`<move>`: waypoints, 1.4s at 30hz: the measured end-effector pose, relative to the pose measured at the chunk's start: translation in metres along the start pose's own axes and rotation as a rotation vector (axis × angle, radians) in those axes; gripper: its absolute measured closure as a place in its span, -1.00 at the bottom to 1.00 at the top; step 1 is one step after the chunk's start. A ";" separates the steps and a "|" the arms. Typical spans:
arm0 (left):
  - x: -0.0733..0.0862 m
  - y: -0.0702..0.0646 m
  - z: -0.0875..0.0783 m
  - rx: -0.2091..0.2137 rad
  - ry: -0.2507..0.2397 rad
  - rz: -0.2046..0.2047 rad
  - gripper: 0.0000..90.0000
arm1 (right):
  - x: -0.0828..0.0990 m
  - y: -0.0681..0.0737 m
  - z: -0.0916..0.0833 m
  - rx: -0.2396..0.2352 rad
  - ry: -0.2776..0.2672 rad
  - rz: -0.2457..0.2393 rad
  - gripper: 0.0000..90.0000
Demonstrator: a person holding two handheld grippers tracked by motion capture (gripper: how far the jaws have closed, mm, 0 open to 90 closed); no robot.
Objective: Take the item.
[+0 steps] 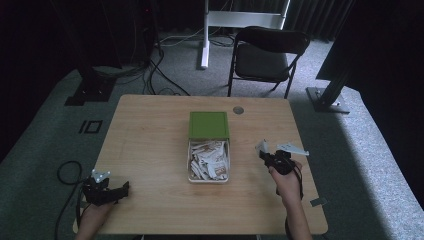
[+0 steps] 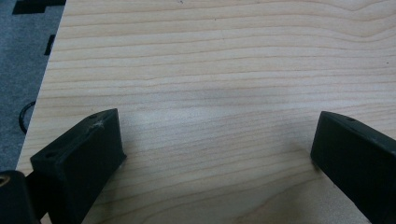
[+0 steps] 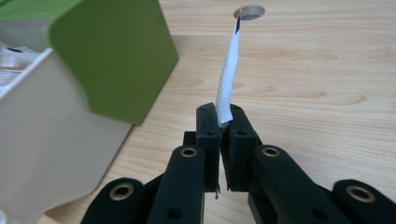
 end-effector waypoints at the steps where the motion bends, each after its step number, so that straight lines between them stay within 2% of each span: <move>1: 0.000 0.000 0.000 0.000 0.000 0.000 -0.94 | 0.001 -0.002 0.001 0.001 0.001 0.005 0.93; 13: 0.000 0.000 0.000 0.000 0.000 0.000 -0.94 | 0.012 -0.019 0.017 0.039 0.031 0.025 0.93; 30: 0.000 0.000 0.000 0.000 0.000 0.000 -0.94 | 0.019 -0.028 0.039 0.053 0.062 0.061 0.93; 33: 0.000 0.000 0.000 0.000 0.000 0.000 -0.94 | 0.019 -0.029 0.040 0.050 0.056 0.089 0.93; 37: 0.000 0.000 0.000 0.000 0.001 0.001 -0.94 | 0.023 -0.032 0.044 0.060 0.070 0.087 0.93; 42: 0.000 0.000 0.000 0.000 0.000 0.000 -0.94 | 0.027 -0.035 0.047 0.068 0.080 0.112 0.92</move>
Point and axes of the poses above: each handheld gripper's, and its own axes: z roughly forward along the jaws, x roughly out of its underside, y roughly to its left, the point moved 9 cm from there along z, roughly forward along the jaws, and after that the axes turned 11 degrees about -y, right-handed, at the moved point
